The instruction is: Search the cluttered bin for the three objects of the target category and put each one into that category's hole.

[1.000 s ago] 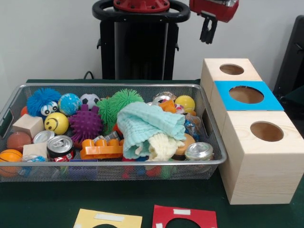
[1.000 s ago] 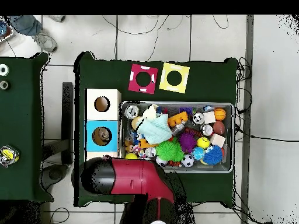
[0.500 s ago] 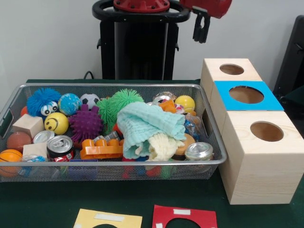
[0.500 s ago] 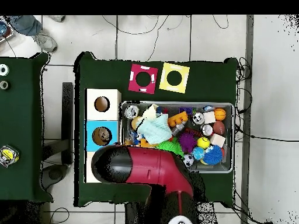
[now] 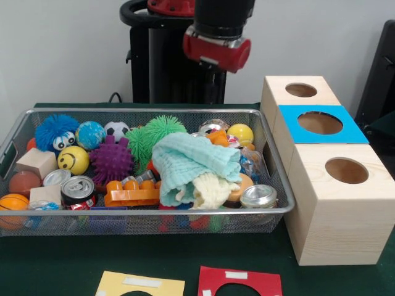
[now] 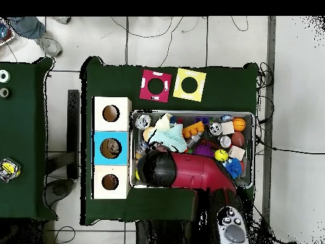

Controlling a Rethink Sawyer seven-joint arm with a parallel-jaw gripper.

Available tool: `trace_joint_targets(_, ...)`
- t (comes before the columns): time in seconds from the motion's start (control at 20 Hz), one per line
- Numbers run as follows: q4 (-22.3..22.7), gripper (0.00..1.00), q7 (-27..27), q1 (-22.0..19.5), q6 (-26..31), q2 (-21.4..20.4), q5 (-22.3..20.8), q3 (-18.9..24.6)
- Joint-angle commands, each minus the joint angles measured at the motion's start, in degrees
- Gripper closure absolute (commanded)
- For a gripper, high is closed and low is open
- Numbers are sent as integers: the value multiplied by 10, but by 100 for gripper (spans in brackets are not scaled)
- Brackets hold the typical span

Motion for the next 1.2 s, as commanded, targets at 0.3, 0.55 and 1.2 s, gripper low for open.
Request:
trace_joint_targets(0.3, 8, 100, -110, -113, -53, 58, -120, 100)
trace_joint_targets(0.55, 57, 100, -157, -190, -66, 37, -174, 160)
trace_joint_targets(1.2, 107, 100, -121, -281, -89, 40, -304, 239)
